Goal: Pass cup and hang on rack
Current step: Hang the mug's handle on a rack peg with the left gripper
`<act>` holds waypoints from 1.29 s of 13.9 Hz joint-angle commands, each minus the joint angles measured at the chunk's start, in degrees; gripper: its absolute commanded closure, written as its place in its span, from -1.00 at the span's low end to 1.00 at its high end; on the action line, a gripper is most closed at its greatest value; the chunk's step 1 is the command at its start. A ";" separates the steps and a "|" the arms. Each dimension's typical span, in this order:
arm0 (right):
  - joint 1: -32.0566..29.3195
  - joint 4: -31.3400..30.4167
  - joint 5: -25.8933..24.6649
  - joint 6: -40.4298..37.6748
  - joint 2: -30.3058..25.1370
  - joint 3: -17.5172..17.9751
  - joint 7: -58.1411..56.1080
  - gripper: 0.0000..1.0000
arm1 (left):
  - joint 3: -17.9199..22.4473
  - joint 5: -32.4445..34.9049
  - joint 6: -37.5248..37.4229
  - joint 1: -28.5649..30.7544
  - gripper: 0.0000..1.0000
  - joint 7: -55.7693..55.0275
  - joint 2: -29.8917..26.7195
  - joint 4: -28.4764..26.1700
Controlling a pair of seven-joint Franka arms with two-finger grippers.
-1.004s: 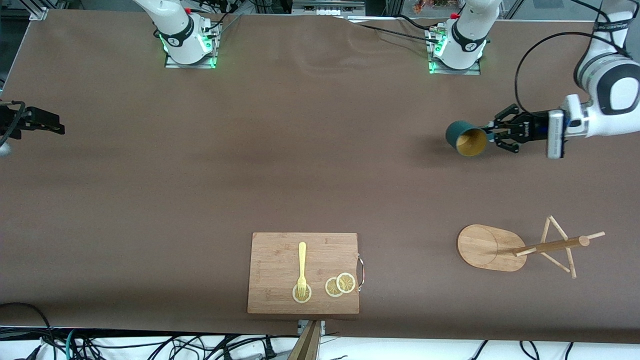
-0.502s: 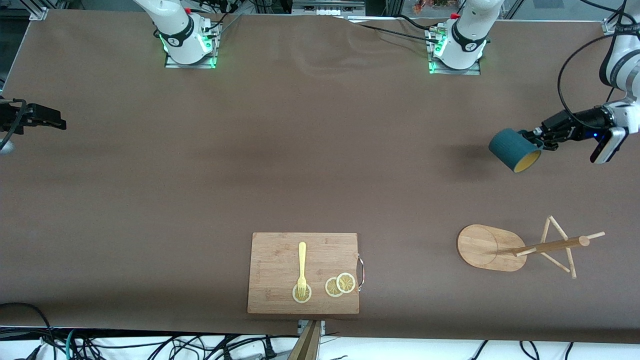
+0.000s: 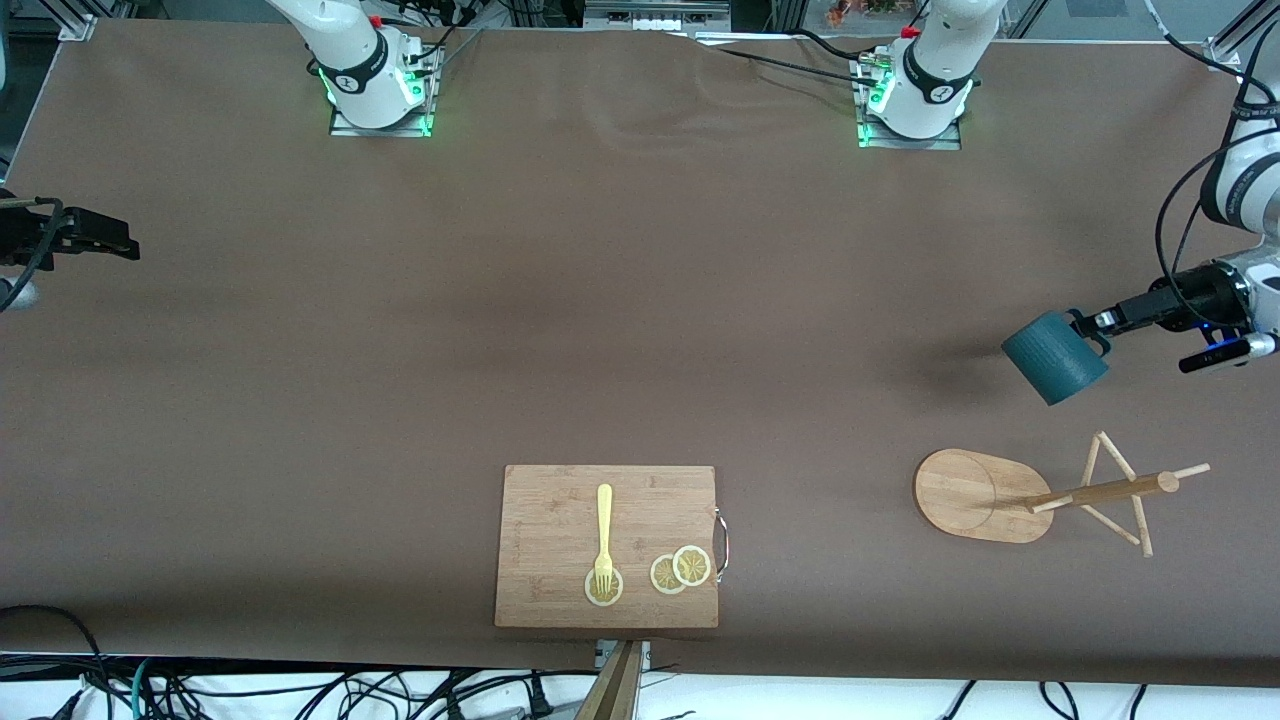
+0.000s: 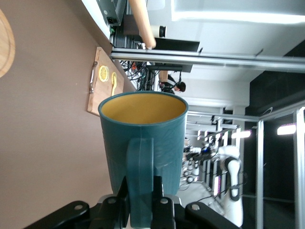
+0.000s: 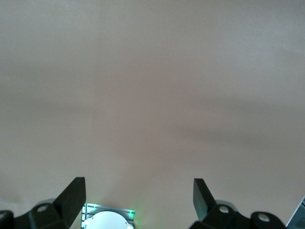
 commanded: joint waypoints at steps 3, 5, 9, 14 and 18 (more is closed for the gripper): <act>-0.05 1.13 0.84 -1.18 0.09 0.08 -0.08 -0.99 | 0.02 -3.08 -0.08 -1.80 1.00 -5.70 7.05 7.88; 0.65 1.13 0.75 -1.26 0.01 0.08 0.10 -0.99 | 0.02 -3.08 -0.08 -1.72 1.00 -9.31 9.08 10.70; 0.91 1.13 0.84 -1.26 0.01 0.08 0.01 -0.99 | -0.07 -4.83 -0.34 -1.01 1.00 -13.10 11.11 13.08; 0.91 1.04 0.84 -1.26 0.01 0.08 -0.34 -0.99 | -0.07 -6.42 -0.34 -0.84 1.00 -13.81 13.56 14.84; 0.92 1.13 0.84 -1.26 0.09 0.08 0.10 -0.99 | 0.02 -8.88 -0.43 -0.31 1.00 -16.79 15.50 16.41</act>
